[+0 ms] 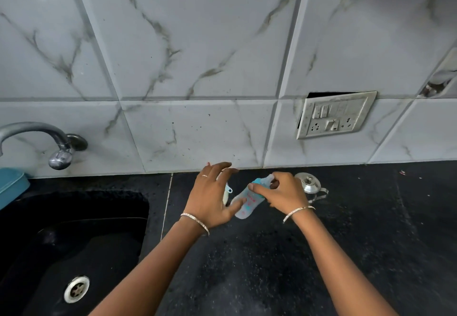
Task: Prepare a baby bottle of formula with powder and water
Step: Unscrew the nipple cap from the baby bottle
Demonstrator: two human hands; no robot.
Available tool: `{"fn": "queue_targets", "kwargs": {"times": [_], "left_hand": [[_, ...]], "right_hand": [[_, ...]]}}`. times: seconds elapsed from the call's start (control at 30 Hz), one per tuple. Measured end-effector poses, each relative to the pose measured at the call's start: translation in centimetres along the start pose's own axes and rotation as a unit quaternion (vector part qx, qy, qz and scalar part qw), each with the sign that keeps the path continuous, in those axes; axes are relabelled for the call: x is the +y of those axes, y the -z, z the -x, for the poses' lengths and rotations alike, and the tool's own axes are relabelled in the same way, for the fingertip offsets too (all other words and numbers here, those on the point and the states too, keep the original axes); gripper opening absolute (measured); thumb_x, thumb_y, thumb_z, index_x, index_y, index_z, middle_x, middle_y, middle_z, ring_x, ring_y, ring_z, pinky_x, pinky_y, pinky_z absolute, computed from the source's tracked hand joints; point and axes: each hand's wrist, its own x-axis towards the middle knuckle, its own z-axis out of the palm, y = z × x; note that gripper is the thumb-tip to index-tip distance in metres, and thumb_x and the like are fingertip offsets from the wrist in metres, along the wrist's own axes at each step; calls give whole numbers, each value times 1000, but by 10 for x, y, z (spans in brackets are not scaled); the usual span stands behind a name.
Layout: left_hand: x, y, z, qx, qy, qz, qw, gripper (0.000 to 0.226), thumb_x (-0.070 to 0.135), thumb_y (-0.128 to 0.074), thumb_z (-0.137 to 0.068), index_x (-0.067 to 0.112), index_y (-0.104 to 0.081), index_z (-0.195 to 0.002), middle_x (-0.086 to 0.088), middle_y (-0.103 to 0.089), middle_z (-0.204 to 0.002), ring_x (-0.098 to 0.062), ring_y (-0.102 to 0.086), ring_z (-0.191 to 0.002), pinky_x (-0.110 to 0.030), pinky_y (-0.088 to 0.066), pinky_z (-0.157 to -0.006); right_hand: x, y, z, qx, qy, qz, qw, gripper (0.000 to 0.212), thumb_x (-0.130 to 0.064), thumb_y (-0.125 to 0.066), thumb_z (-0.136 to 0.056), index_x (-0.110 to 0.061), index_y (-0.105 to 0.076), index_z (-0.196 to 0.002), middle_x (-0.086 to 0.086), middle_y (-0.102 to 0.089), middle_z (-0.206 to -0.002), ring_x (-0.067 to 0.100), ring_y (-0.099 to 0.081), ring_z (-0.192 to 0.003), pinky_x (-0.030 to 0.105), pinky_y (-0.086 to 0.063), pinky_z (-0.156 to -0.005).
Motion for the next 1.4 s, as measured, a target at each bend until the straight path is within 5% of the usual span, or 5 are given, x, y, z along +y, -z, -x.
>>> {"fn": "queue_targets", "kwargs": {"times": [0.3,0.7,1.0,1.23,1.4], "left_hand": [[86,15,77,-106,93,-43,989,44,49,-64,-77,27,-46,-110,7,-64,-110,-21,-63,-98,-26,-36,-69],[91,35,116,-223,119,129,959,30,43,-72,-56,29,-48,-68,8,-64,-66,-17,-64,-65,-30,-51,-62],[75,49,123,-451,80,565,686,11,-1,-65,-72,1,-61,-82,-10,-65,-73,-19,-62,-63,-30,-53,-69],[64,41,114,-319,103,282,899,31,21,-83,-68,27,-64,-92,10,-68,-80,-9,-64,-72,-37,-55,-69],[67,34,115,-283,79,203,934,54,37,-87,-69,20,-55,-109,6,-68,-94,-11,-66,-80,-32,-56,-75]], "right_hand": [[-23,4,119,54,-37,-144,987,48,-60,-78,-76,-16,-62,-64,2,-67,-62,12,-62,-60,45,-57,-67],[-12,-15,181,45,36,-237,970,55,-63,-71,-71,-19,-40,-62,-15,-42,-50,1,-41,-49,17,-34,-49],[-16,22,178,-259,195,-304,896,39,-31,-74,-80,-10,-64,-110,-7,-65,-96,12,-61,-85,27,-50,-73],[-25,47,173,-202,20,-151,967,96,-100,-42,-66,-27,-69,-122,5,-74,-84,25,-72,-69,36,-55,-55],[-29,30,168,-191,11,-77,978,66,-73,-65,-75,-9,-71,-87,10,-73,-63,21,-68,-51,30,-54,-47]]}}
